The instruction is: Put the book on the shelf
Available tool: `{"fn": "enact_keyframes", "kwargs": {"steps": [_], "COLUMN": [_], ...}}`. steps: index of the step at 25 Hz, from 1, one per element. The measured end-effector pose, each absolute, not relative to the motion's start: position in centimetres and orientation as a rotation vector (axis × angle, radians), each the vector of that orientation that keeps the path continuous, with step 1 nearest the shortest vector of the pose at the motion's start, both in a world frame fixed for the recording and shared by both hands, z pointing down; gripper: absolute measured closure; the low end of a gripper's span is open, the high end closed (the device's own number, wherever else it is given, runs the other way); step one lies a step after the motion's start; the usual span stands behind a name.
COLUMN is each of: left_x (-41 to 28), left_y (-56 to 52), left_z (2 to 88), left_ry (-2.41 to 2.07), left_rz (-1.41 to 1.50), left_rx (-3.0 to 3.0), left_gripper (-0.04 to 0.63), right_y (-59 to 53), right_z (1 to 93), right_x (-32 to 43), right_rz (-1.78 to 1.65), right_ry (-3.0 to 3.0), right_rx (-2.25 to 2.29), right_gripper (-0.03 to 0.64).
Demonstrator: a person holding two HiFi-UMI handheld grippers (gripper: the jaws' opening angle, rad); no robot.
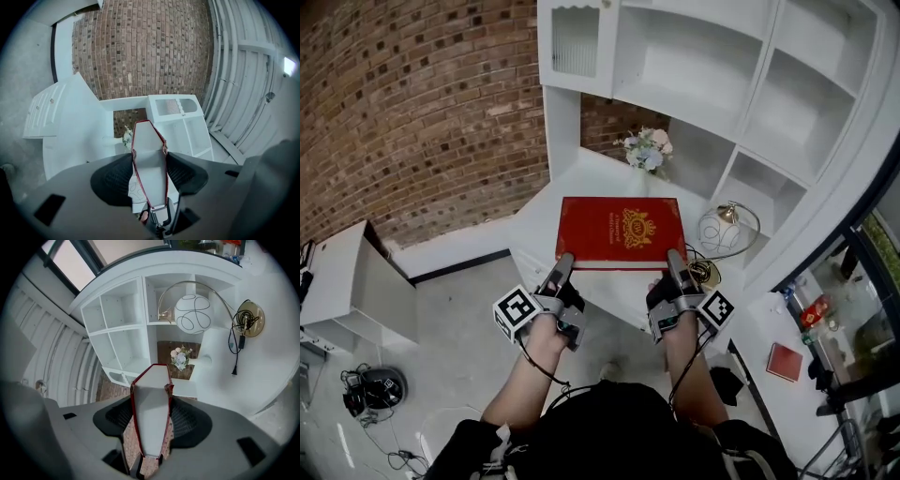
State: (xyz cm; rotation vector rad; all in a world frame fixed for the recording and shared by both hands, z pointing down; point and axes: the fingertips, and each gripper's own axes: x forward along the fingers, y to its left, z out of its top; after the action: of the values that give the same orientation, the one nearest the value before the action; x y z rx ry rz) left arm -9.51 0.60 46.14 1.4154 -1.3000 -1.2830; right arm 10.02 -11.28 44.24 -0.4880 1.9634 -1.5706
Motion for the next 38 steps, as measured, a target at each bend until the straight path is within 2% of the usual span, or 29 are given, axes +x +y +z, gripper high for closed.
{"fn": "enact_keyframes", "kwargs": {"steps": [16,28,38], "left_x": [-16.1,-19.4,-18.3], "left_y": [-18.4,-28.6,-32.2], "left_z": [44.6,43.4,40.7], "left_ry": [-1.242,-1.029,-0.788], "left_rz": [-1.235,-1.012,-0.978], "left_rx": [1.463,1.622,1.749], "left_gripper": [0.356,0.353,0.351], "right_y": [-28.0,-32.5,-32.2], "right_z": [42.7,42.5,40.9], "right_x": [4.7,3.2,3.9], "right_rz": [-1.513,-1.337,-1.167], "right_ry": [1.924,1.753,1.688], "right_rx": [-0.581,-0.77,-0.872], "right_gripper": [0.357,0.357,0.356]}}
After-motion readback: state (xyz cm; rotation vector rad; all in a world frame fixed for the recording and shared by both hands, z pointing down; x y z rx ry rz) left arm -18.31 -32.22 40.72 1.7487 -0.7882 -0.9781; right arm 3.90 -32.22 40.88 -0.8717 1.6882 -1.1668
